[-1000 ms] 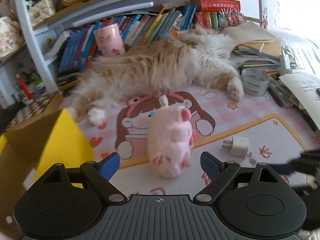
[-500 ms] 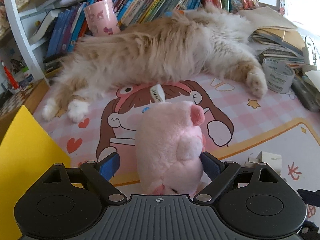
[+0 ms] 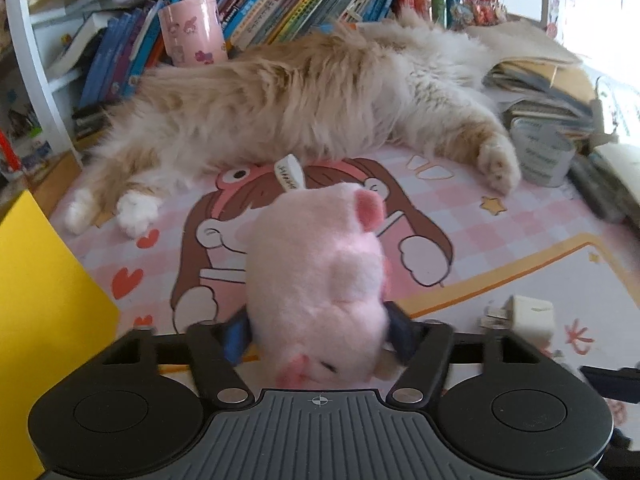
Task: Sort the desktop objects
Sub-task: 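Lift the pig plush and card box and carry both toward the yellow box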
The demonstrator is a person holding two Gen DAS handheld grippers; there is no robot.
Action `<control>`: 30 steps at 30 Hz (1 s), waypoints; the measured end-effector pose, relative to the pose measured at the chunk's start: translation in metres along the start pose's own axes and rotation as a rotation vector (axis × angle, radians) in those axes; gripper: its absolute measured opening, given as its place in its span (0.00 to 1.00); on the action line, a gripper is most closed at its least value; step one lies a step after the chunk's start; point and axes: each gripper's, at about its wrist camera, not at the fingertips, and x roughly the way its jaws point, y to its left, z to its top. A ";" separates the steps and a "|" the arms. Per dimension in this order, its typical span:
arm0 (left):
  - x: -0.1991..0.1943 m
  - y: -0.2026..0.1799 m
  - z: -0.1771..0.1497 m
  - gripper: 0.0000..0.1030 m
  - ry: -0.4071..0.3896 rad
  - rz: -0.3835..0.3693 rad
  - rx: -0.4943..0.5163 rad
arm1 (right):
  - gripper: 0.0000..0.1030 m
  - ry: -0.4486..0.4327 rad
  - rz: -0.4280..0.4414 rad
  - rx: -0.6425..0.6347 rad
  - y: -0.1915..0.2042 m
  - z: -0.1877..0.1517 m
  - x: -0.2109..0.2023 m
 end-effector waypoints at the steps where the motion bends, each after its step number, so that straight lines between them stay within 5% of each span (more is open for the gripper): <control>1: -0.002 0.001 0.000 0.59 0.000 -0.003 -0.001 | 0.27 0.000 0.002 0.003 0.000 0.000 0.000; 17: -0.101 0.049 -0.021 0.59 -0.120 -0.080 -0.227 | 0.27 -0.077 -0.005 0.070 0.011 0.015 -0.036; 30: -0.174 0.068 -0.055 0.59 -0.213 -0.099 -0.218 | 0.27 -0.139 0.034 0.127 0.051 0.018 -0.087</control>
